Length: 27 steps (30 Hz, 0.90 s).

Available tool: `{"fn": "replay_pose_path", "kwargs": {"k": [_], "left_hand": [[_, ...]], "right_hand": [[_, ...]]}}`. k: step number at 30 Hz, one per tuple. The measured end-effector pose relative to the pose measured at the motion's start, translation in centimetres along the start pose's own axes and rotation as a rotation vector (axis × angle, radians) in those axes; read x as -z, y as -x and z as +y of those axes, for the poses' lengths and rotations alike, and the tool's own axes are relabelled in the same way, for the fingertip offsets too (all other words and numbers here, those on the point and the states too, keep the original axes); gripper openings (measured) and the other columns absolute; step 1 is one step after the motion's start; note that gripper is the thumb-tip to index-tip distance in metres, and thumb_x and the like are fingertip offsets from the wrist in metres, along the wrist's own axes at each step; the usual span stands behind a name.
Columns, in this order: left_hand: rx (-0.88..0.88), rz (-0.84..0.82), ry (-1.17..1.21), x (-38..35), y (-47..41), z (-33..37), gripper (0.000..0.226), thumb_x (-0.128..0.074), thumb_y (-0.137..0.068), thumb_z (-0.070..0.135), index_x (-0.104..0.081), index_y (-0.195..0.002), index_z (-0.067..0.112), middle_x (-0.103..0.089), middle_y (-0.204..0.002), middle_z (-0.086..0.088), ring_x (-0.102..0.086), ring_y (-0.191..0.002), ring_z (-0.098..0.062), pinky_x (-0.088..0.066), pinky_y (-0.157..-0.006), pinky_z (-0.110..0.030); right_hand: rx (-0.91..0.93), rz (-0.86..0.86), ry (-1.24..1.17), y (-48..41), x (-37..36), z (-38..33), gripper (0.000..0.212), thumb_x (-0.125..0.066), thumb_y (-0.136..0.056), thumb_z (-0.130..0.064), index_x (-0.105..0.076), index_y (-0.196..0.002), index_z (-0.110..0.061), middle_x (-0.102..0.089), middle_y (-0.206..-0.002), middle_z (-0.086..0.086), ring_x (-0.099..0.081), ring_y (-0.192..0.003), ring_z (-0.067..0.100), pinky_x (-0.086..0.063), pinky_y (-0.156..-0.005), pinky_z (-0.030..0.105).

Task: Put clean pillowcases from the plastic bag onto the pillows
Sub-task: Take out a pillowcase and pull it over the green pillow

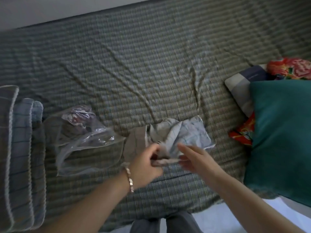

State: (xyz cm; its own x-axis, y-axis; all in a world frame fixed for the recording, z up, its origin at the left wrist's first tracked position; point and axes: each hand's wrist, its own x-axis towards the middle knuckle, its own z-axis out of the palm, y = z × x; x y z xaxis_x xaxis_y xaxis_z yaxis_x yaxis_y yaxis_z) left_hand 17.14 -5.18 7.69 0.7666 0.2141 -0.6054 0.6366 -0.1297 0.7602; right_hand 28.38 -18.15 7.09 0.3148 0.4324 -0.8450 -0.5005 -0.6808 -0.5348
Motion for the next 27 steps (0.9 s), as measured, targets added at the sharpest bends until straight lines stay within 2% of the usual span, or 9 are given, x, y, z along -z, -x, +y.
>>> {"fn": "replay_pose_path", "kwargs": {"k": [2, 4, 8, 11, 14, 18, 21, 25, 27], "left_hand": [[-0.093, -0.197, 0.141, -1.6, 1.0, 0.6, 0.043, -0.059, -0.076, 0.0, -0.056, -0.102, 0.033, -0.061, -0.101, 0.004, -0.063, -0.088, 0.002, -0.051, -0.075, -0.017], [-0.118, -0.25, 0.171, -2.6, 2.0, 0.1, 0.047, -0.051, -0.071, 0.003, -0.066, -0.104, 0.032, -0.064, -0.106, 0.004, -0.063, -0.101, -0.01, -0.05, -0.089, -0.027], [-0.275, 0.244, -0.19, -0.7, 1.8, -2.7, 0.03, -0.062, -0.076, 0.006, -0.067, -0.105, 0.013, -0.058, -0.103, 0.009, -0.056, -0.097, -0.003, -0.043, -0.088, -0.009], [-0.257, 0.193, -0.387, 0.2, 1.1, -3.5, 0.05, -0.067, -0.08, 0.032, -0.051, -0.125, 0.018, -0.048, -0.119, 0.006, -0.044, -0.109, -0.005, -0.033, -0.089, -0.003], [-0.268, 0.202, -0.414, -0.5, 1.1, -3.2, 0.053, -0.046, -0.081, 0.048, -0.055, -0.123, 0.017, -0.056, -0.116, 0.002, -0.054, -0.106, -0.013, -0.044, -0.083, -0.022], [-0.402, 0.236, -0.475, -0.1, 1.4, -3.7, 0.04, -0.044, -0.088, 0.024, -0.058, -0.123, 0.011, -0.062, -0.115, -0.004, -0.057, -0.099, -0.011, -0.042, -0.08, -0.015], [-0.29, 0.488, -0.286, 0.9, 1.7, -2.2, 0.025, -0.049, -0.089, -0.003, -0.067, -0.1, 0.01, -0.065, -0.082, 0.003, -0.06, -0.069, 0.001, -0.04, -0.057, -0.001], [-0.045, 0.352, 0.584, 1.6, 3.2, 1.3, 0.027, -0.059, -0.086, 0.018, -0.071, -0.065, 0.029, -0.066, -0.063, 0.006, -0.061, -0.068, -0.008, -0.049, -0.065, -0.023], [-0.11, 0.054, 0.189, 2.0, 4.6, 2.2, 0.008, -0.071, -0.074, 0.035, -0.065, -0.072, 0.029, -0.064, -0.066, 0.014, -0.059, -0.062, -0.003, -0.047, -0.059, -0.016]], "right_hand": [[-0.103, -0.093, -0.194, -0.2, -1.4, 0.0, 0.042, -0.072, -0.072, -0.037, -0.065, -0.095, -0.002, -0.065, -0.079, 0.009, -0.061, -0.075, 0.024, -0.052, -0.069, 0.031], [-0.083, 0.048, -0.013, -0.6, -1.9, 0.4, 0.016, -0.072, -0.075, -0.011, -0.065, -0.086, -0.001, -0.066, -0.075, 0.01, -0.062, -0.071, 0.022, -0.056, -0.068, 0.035], [0.157, 0.123, 0.336, 0.3, -1.5, 0.5, 0.016, -0.051, -0.081, 0.004, -0.065, -0.086, 0.0, -0.059, -0.065, 0.001, -0.052, -0.056, 0.005, -0.043, -0.051, 0.016], [0.299, 0.016, 0.454, 2.4, -2.0, 0.1, 0.019, -0.049, -0.081, 0.004, -0.062, -0.075, -0.008, -0.05, -0.052, -0.011, -0.042, -0.043, -0.001, -0.031, -0.044, 0.011], [0.504, 0.011, 0.623, 4.4, -2.4, -0.6, 0.031, -0.053, -0.078, -0.002, -0.051, -0.059, -0.027, -0.051, -0.061, -0.016, -0.048, -0.058, 0.0, -0.036, -0.054, 0.014], [0.628, 0.087, 0.795, 5.5, -0.4, -1.6, 0.017, -0.055, -0.072, -0.005, -0.062, -0.063, -0.018, -0.051, -0.073, -0.012, -0.05, -0.066, 0.005, -0.041, -0.058, 0.018], [0.421, 0.314, 0.944, 4.8, 1.3, -1.7, 0.03, -0.063, -0.074, -0.005, -0.068, -0.101, -0.017, -0.05, -0.092, -0.001, -0.054, -0.079, 0.02, -0.048, -0.071, 0.034], [0.319, 0.646, 0.557, 3.4, 1.7, -1.5, 0.04, -0.062, -0.077, -0.004, -0.059, -0.116, -0.015, -0.056, -0.107, 0.004, -0.055, -0.095, 0.024, -0.041, -0.076, 0.027], [0.235, 0.579, 0.25, 2.8, 1.9, -1.7, 0.016, -0.049, -0.081, 0.0, -0.06, -0.086, -0.01, -0.062, -0.08, 0.002, -0.058, -0.077, 0.022, -0.043, -0.063, 0.028]]}}
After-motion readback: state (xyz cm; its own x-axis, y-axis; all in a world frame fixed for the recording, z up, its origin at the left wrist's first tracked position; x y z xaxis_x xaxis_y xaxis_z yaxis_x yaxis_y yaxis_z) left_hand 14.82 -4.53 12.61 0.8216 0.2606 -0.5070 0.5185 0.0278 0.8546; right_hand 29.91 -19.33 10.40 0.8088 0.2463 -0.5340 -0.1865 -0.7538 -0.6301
